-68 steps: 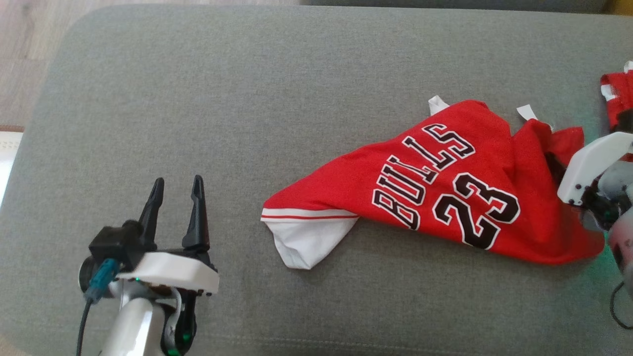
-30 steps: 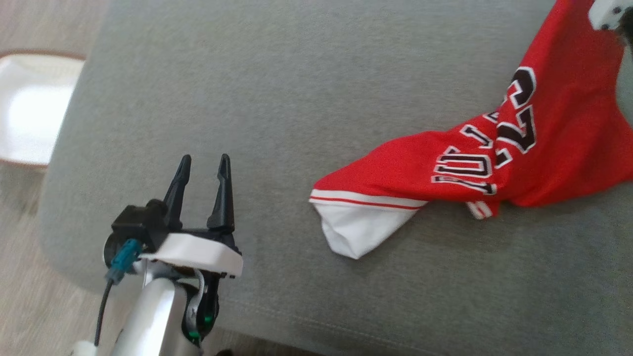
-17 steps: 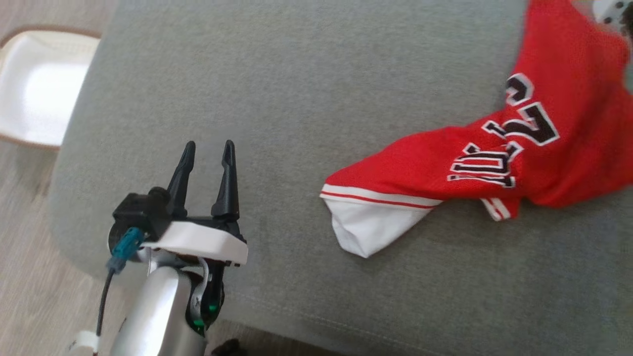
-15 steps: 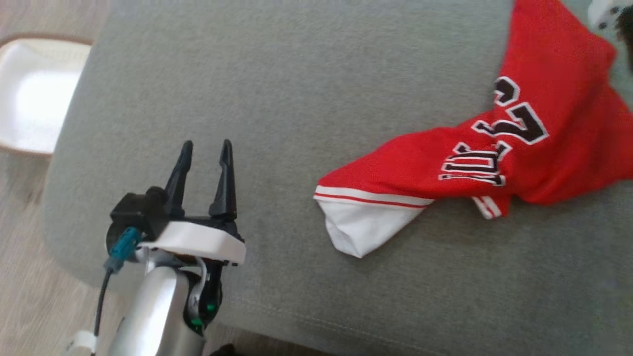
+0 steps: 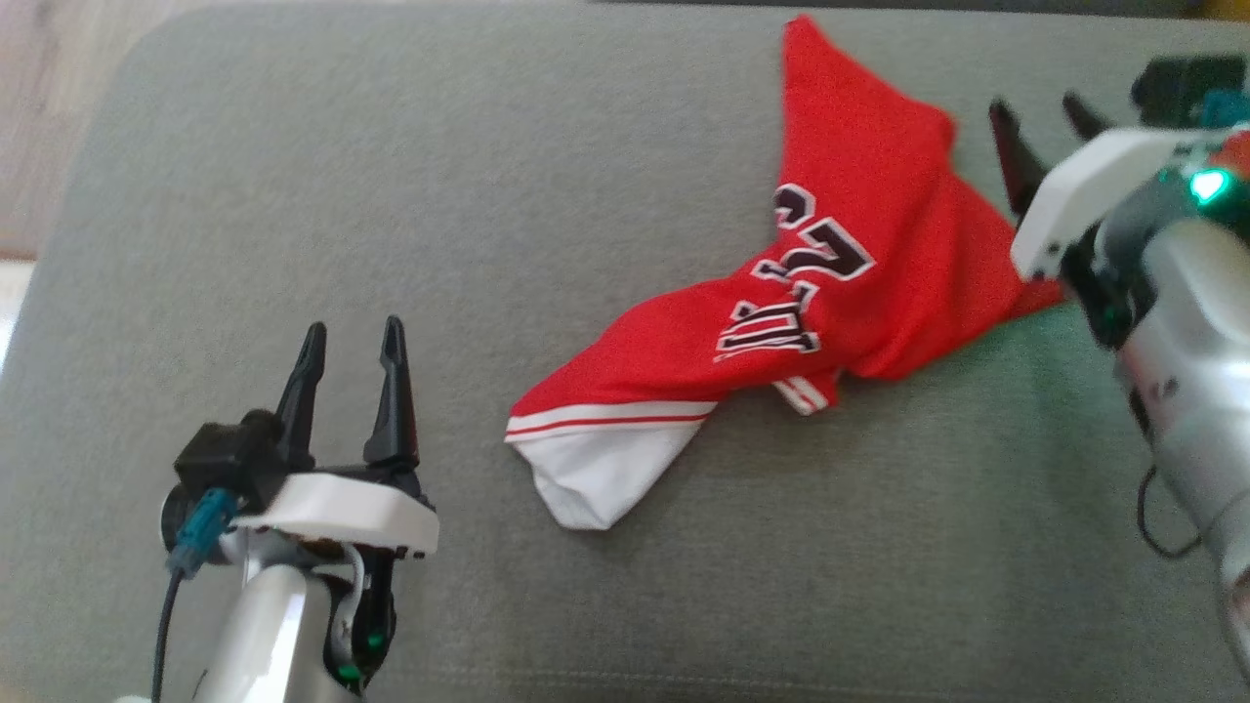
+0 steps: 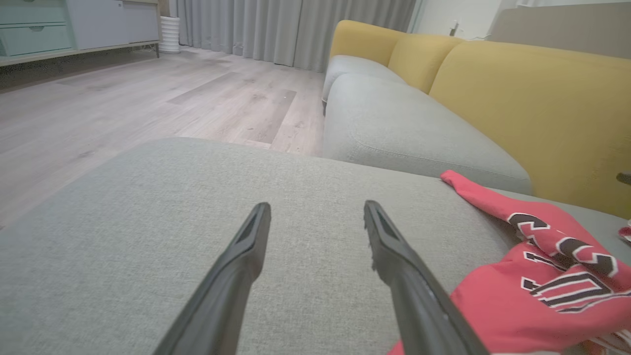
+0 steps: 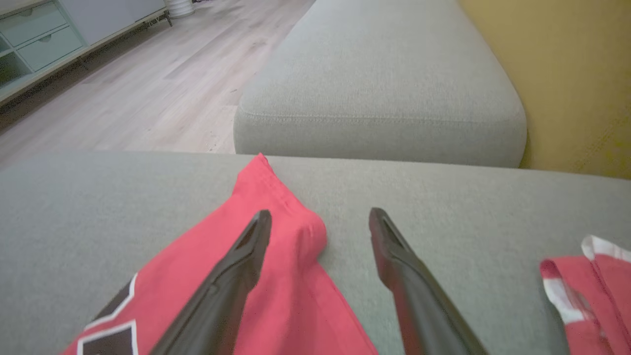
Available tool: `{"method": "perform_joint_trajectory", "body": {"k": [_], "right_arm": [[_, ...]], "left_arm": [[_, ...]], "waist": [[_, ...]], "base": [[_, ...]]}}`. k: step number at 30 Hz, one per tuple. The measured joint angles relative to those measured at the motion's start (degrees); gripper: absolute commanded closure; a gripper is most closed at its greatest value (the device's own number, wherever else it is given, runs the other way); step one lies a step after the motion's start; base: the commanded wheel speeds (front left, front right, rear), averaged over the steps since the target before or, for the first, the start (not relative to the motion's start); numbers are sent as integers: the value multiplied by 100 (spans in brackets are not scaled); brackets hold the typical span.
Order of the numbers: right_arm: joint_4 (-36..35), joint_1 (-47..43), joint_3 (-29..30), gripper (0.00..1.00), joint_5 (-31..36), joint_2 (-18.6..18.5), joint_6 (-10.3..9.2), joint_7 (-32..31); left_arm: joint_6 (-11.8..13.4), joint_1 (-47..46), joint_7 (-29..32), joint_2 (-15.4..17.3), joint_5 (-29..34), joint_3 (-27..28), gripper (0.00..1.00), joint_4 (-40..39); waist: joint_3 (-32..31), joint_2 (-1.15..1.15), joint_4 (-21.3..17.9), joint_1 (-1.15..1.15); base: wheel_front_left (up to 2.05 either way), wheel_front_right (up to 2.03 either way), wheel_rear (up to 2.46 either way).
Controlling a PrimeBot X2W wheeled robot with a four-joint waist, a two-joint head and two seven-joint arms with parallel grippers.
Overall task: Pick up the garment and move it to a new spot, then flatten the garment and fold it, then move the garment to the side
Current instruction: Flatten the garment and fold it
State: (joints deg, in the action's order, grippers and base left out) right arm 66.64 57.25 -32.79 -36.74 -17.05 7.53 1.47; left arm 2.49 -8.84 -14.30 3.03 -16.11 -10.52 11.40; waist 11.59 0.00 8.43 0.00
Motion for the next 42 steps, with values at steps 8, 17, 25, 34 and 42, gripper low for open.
{"method": "perform_joint_trajectory", "body": {"k": [8, 17, 25, 34, 42], "right_arm": [[-203, -765, -205, 0, -505, -243, 0, -672], [326, -701, -152, 0, -925, -229, 0, -1850], [539, -432, -92, 0, -1114, -190, 0, -2546], [443, -534, -220, 100, -1136, -183, 0, -1996], [-286, -722, -751, 100, -994, -550, 0, -2053]], "left_arm": [[-53, 63, 0, 34, 62, -9, 0, 3], [-54, 53, 2, 67, 91, -104, 0, 0], [-53, 41, 2, 75, 91, -163, 0, 9], [-44, 45, 2, 118, 88, -159, 0, 71], [11, 190, 2, 172, 43, -118, 0, 91]], "waist": [[-341, 0, -397, 0], [-92, 0, -163, 0], [27, 0, 89, 0], [-134, 0, -4, 0], [-417, 0, -339, 0]], "base": [[0, 0, 0], [0, 0, 0], [0, 0, 0], [0, 0, 0], [0, 0, 0]]}}
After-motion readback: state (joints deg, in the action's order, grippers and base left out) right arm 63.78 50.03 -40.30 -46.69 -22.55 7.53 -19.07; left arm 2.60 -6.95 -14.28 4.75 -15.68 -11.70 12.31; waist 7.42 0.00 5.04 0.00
